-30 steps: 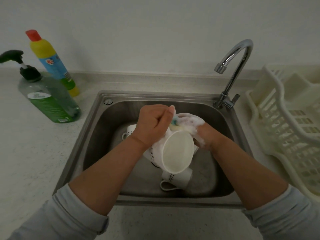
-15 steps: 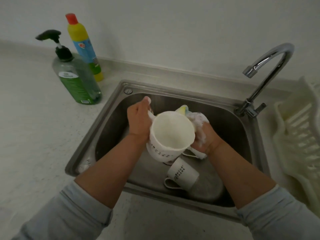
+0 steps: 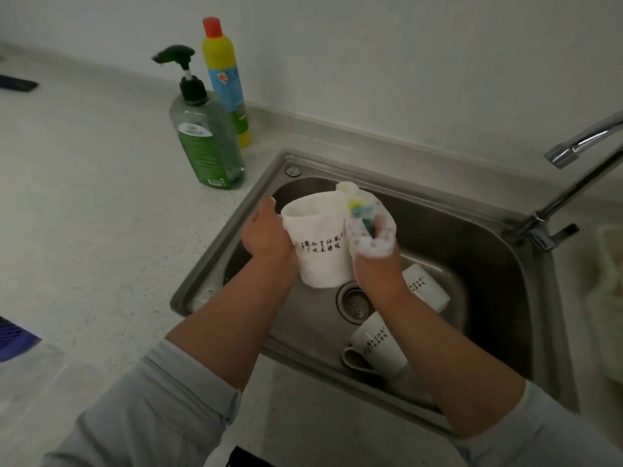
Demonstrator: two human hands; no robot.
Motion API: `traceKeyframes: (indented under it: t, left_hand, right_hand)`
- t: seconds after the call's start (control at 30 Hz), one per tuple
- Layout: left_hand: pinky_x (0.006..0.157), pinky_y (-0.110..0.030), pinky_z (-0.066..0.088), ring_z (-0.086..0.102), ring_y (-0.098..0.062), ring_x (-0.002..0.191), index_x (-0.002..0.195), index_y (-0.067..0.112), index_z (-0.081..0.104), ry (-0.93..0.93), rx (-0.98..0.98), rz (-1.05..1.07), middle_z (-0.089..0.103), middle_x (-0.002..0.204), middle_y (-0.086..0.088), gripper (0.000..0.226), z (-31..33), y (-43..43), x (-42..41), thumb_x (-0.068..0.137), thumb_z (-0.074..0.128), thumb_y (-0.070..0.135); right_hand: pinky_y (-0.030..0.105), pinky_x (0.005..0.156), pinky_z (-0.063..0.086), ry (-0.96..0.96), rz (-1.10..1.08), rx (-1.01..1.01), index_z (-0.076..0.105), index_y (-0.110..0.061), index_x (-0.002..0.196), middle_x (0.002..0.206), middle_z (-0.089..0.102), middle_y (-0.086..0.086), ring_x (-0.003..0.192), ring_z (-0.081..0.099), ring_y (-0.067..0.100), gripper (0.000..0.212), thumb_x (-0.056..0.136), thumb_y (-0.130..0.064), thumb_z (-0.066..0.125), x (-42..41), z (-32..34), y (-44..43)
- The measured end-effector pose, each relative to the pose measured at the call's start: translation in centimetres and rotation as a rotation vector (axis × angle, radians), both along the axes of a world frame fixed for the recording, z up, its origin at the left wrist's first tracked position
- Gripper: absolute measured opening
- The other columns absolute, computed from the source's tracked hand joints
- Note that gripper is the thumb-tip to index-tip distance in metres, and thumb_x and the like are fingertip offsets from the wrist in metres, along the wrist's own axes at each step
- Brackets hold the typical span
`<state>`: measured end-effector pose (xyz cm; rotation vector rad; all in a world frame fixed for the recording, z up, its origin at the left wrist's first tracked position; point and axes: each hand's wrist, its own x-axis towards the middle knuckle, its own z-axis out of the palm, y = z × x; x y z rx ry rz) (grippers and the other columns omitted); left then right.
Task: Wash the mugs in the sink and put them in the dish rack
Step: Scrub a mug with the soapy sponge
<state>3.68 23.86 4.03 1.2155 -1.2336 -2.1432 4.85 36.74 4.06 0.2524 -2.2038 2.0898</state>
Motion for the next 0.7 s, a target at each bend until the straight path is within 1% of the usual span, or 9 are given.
traceKeyframes:
  t: [0.07,0.17,0.27,0.33,0.4,0.5,0.57,0.63,0.7]
  left_hand:
    - [0.07,-0.036,0.057,0.063,-0.024,0.066,0.072,0.01,0.058,-0.002,0.026,0.021,0.062,0.071,-0.01,0.017,0.4,-0.8,0.2,0.082,0.062,0.023]
    - [0.043,-0.018,0.042,0.053,-0.012,0.045,0.078,0.011,0.053,-0.005,0.078,0.024,0.054,0.062,-0.004,0.015,1.7,-2.6,0.1,0.088,0.057,0.022]
    - [0.054,-0.022,0.042,0.053,-0.014,0.069,0.093,0.012,0.056,0.036,0.013,0.009,0.052,0.073,0.001,0.015,2.9,-5.3,0.0,0.094,0.05,0.025]
    - [0.059,-0.021,0.044,0.056,-0.017,0.077,0.09,0.007,0.059,0.052,-0.081,0.06,0.057,0.078,-0.002,0.014,3.5,-7.6,0.2,0.091,0.051,0.018]
    - [0.052,-0.022,0.042,0.053,-0.015,0.065,0.082,0.008,0.057,0.089,-0.114,0.056,0.057,0.079,-0.006,0.011,4.0,-9.8,1.0,0.087,0.051,0.014]
    - [0.047,-0.02,0.035,0.045,-0.012,0.051,0.064,0.013,0.051,0.137,-0.151,0.001,0.051,0.063,-0.002,0.02,4.8,-13.6,2.4,0.083,0.049,0.015]
    - [0.046,-0.02,0.032,0.043,-0.016,0.051,0.067,0.009,0.053,0.165,-0.131,-0.01,0.048,0.062,-0.004,0.013,5.2,-16.4,3.0,0.076,0.05,0.018]
    - [0.045,-0.02,0.03,0.04,-0.02,0.054,0.083,0.007,0.056,0.184,-0.119,-0.016,0.045,0.069,-0.01,0.026,5.5,-19.0,3.6,0.063,0.05,0.023]
    - [0.042,-0.017,0.027,0.035,-0.018,0.049,0.082,0.009,0.053,0.213,-0.105,-0.003,0.04,0.065,-0.009,0.027,5.5,-21.2,3.9,0.059,0.049,0.023]
  right_hand:
    - [0.005,0.086,0.043,0.196,0.012,0.16,0.053,-0.02,0.115,0.107,0.058,-0.006,0.093,0.057,-0.005,0.032,0.09,0.0,0.054,0.0,-0.5,-0.7]
    - [0.025,0.074,0.053,0.444,0.037,0.482,0.064,0.001,0.104,0.098,0.065,0.019,0.083,0.066,0.024,0.028,0.084,-0.012,0.051,-0.2,-1.4,-1.5]
    - [0.032,0.075,0.056,0.446,0.103,0.671,0.065,0.006,0.097,0.099,0.064,0.024,0.088,0.066,0.033,0.031,0.081,-0.017,0.051,-0.4,-2.7,-2.8]
    - [0.035,0.086,0.053,0.281,0.097,0.468,0.064,0.0,0.103,0.105,0.065,0.015,0.097,0.064,0.021,0.033,0.077,-0.018,0.054,-0.7,-3.3,-3.9]
    - [0.03,0.089,0.051,0.03,0.023,0.239,0.057,-0.006,0.108,0.1,0.061,0.003,0.09,0.06,0.002,0.031,0.078,-0.01,0.059,-1.3,-3.0,-5.3]
    - [0.041,0.086,0.054,-0.311,-0.09,0.078,0.045,-0.009,0.11,0.09,0.053,-0.001,0.076,0.056,0.008,0.037,0.081,0.002,0.063,-2.7,-2.2,-8.2]
    - [0.047,0.088,0.053,-0.463,-0.069,0.026,0.046,-0.013,0.112,0.097,0.059,0.006,0.084,0.06,0.018,0.035,0.083,-0.007,0.065,-3.6,-2.0,-10.9]
    - [0.038,0.092,0.049,-0.573,-0.018,0.031,0.046,-0.009,0.125,0.115,0.059,0.012,0.096,0.057,0.022,0.037,0.09,-0.016,0.058,-4.1,-1.8,-13.4]
    - [0.025,0.078,0.044,-0.654,0.073,0.1,0.043,-0.001,0.134,0.098,0.055,0.005,0.082,0.051,0.017,0.038,0.097,-0.012,0.042,-4.7,-1.7,-15.5]
